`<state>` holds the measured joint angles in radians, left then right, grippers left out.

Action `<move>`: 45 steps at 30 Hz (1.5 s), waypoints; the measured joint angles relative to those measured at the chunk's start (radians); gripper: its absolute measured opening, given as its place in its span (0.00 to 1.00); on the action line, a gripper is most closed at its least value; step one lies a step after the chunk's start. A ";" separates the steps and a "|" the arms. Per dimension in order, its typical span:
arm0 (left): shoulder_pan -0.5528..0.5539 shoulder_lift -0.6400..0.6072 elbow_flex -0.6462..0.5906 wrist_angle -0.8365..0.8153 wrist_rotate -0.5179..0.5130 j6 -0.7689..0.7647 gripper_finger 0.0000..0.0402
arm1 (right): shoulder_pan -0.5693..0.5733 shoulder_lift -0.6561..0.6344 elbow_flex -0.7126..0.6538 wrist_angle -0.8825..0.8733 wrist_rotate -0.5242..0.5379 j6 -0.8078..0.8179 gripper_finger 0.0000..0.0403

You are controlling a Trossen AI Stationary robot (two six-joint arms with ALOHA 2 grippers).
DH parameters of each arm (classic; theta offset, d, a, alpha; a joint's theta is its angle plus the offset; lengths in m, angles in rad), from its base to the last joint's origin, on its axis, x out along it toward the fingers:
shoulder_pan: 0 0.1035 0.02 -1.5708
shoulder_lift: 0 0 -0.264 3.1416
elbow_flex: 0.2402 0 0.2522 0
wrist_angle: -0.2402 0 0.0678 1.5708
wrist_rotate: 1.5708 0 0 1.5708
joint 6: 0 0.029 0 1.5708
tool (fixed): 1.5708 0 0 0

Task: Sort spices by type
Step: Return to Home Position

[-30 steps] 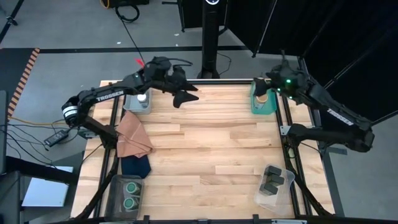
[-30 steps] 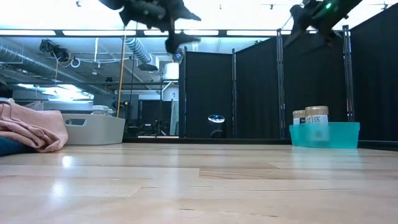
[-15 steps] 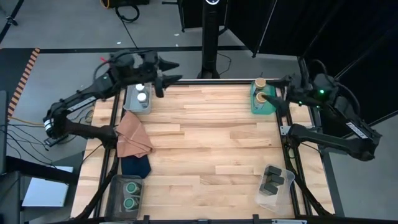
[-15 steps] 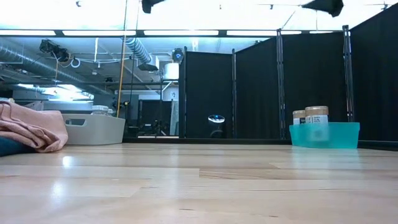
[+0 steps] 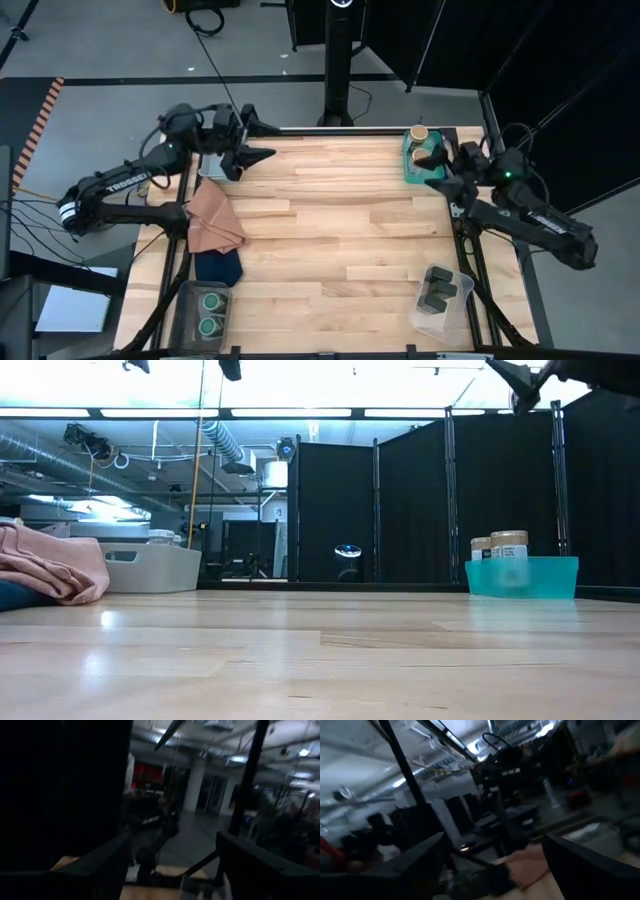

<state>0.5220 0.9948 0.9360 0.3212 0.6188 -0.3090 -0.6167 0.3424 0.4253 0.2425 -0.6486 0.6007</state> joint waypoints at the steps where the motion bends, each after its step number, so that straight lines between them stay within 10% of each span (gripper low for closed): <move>1: 0.000 -0.007 -0.026 0.044 0.001 -0.016 0.73 | -0.002 -0.019 -0.020 0.003 -0.009 0.037 0.84; 11: 0.009 -0.101 -0.152 0.130 0.082 -0.115 0.73 | -0.052 -0.343 -0.035 -0.297 0.252 0.008 0.84; 17: 0.043 -0.146 -0.156 0.103 0.105 -0.197 0.73 | -0.062 -0.300 0.148 -0.674 0.353 0.013 0.84; 25: 0.081 -0.151 -0.156 -0.016 0.145 -0.191 0.73 | -0.061 -0.308 0.000 -0.381 0.460 -0.119 0.85; 30: 0.080 -0.152 -0.156 -0.044 0.146 -0.110 0.73 | -0.025 -0.304 -0.403 0.320 0.362 0.089 0.84; 39: 0.080 -0.219 -0.263 -0.021 0.173 -0.021 0.73 | 0.110 -0.297 -0.385 0.187 0.461 -0.033 0.84; 45: 0.080 -0.349 -0.554 0.354 0.047 -0.178 0.73 | 0.174 -0.296 -0.420 0.141 0.493 -0.020 0.84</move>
<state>0.6023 0.6460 0.3820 0.6753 0.6661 -0.4868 -0.4423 0.0460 0.0056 0.3835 -0.1560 0.5808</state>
